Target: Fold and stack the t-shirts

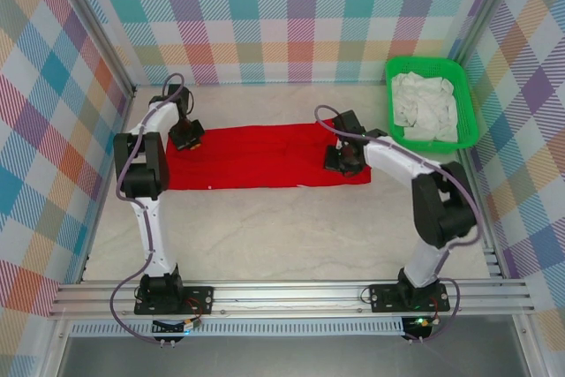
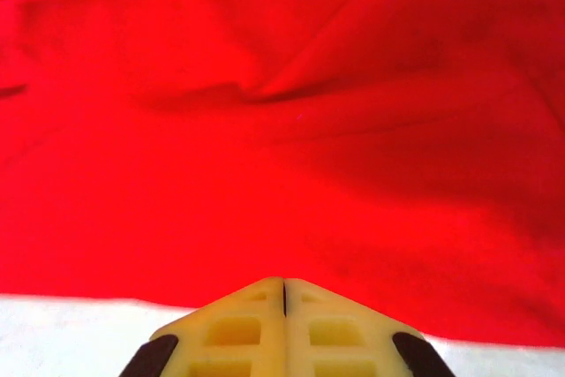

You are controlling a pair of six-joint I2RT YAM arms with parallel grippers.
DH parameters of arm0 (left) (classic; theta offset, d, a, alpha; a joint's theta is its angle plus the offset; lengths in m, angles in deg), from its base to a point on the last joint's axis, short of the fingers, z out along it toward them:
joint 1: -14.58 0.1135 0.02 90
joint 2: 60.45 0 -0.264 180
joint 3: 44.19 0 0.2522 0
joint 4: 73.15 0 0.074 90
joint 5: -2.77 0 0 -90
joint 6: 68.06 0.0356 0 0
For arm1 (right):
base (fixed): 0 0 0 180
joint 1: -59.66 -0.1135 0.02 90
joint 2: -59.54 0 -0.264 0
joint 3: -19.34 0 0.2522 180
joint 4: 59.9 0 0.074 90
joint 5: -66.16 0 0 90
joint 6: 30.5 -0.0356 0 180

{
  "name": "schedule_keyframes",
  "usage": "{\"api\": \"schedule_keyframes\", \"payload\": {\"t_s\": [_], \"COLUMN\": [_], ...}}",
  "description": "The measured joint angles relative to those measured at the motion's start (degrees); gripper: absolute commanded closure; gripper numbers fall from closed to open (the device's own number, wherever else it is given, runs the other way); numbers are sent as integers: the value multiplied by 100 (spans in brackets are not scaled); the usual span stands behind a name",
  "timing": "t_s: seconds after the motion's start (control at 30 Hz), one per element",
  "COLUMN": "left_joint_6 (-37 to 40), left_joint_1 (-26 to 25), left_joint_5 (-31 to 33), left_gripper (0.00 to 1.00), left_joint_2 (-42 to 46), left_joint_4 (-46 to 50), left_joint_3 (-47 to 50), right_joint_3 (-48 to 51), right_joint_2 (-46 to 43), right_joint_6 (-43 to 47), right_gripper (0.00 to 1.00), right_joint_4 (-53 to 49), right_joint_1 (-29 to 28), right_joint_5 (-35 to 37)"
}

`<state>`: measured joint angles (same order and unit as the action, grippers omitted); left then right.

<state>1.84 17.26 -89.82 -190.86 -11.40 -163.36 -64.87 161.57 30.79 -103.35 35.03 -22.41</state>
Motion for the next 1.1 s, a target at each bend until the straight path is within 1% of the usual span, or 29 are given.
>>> {"api": "schedule_keyframes", "payload": {"t_s": [0.17, 0.4, 0.5, 0.63, 0.7, 0.8, 0.9, 1.0, 1.1], "left_joint_6": [-42, -321, -466, -627, -693, -809, -1012, -1298, -1644], "left_joint_1": [-15, -33, -63, -118, -225, -535, -1040, -1613, -2142], "left_joint_5": [190, 221, 186, 2, -79, -173, -350, -522, -638], "left_gripper": [100, 100, 100, 100, 100, 100, 100, 100, 100], "left_joint_2": [402, 1167, 1569, 1971, 2087, 2264, 2527, 2798, 3008], "left_joint_4": [-452, -1191, -1285, -1300, -1366, -1453, -1631, -1875, -2170], "left_joint_3": [741, 2057, 2640, 3202, 3386, 3654, 4061, 4507, 4872], "right_joint_3": [-546, -1657, -2417, -3779, -4570, -5654, -6457, -6817, -6933], "right_joint_2": [1073, 1788, 2260, 3067, 3523, 4138, 4599, 4830, 4931], "right_joint_6": [-90, 31, 221, 514, 649, 793, 870, 868, 859], "right_gripper": [100, 100, 100, 100, 100, 100, 100, 100, 100], "right_joint_4": [-223, -643, -962, -1436, -1703, -2072, -2258, -2271, -2232], "right_joint_1": [153, 481, 603, 752, 828, 927, 1003, 1082, 1167], "right_joint_5": [122, 7, -52, -127, -190, -369, -649, -979, -1322]}}
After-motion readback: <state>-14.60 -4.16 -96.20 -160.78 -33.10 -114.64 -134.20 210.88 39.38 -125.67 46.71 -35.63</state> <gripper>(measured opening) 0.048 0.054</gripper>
